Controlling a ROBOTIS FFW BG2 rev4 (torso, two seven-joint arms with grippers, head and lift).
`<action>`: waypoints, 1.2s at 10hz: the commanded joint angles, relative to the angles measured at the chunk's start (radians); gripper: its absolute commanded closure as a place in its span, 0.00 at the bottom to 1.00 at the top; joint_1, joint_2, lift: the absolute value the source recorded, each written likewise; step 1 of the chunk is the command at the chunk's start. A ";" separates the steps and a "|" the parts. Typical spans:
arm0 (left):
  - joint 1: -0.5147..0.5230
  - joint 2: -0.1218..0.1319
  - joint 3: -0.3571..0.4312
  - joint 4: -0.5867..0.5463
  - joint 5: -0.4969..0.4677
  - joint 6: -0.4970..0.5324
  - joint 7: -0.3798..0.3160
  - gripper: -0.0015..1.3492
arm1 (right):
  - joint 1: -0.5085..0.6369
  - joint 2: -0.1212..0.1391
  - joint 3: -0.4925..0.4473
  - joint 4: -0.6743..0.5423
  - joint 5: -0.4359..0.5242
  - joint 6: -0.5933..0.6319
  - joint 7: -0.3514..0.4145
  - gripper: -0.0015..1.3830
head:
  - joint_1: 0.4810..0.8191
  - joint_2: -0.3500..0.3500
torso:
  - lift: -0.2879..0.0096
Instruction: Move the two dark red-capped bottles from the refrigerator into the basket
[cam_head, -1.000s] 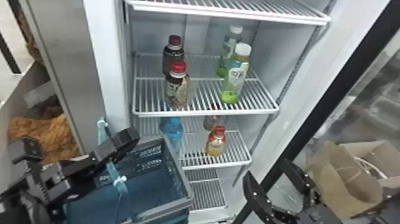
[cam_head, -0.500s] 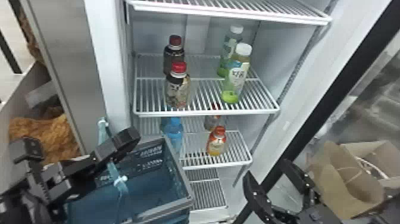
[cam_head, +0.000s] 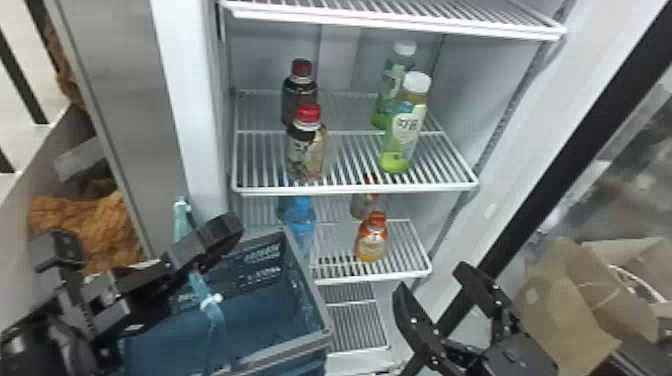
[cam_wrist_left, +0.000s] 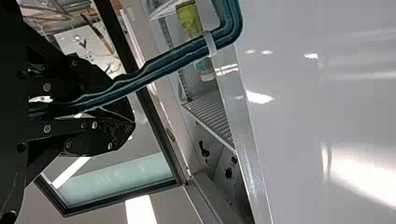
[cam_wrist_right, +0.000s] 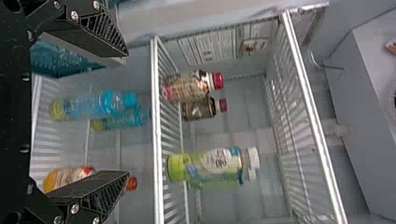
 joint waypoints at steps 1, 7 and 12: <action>-0.001 0.000 0.000 0.000 0.000 0.000 0.001 0.89 | -0.048 -0.009 0.019 0.023 0.008 0.013 0.010 0.12 | 0.63 0.26 | 0.85; -0.004 0.003 -0.002 0.000 0.002 0.000 0.001 0.89 | -0.298 -0.026 0.093 0.114 0.014 0.104 0.007 0.12 | 0.63 0.35 | 0.85; -0.006 0.006 -0.006 0.000 0.002 0.000 0.003 0.89 | -0.453 -0.026 0.155 0.141 0.032 0.256 -0.015 0.12 | 0.63 0.42 | 0.85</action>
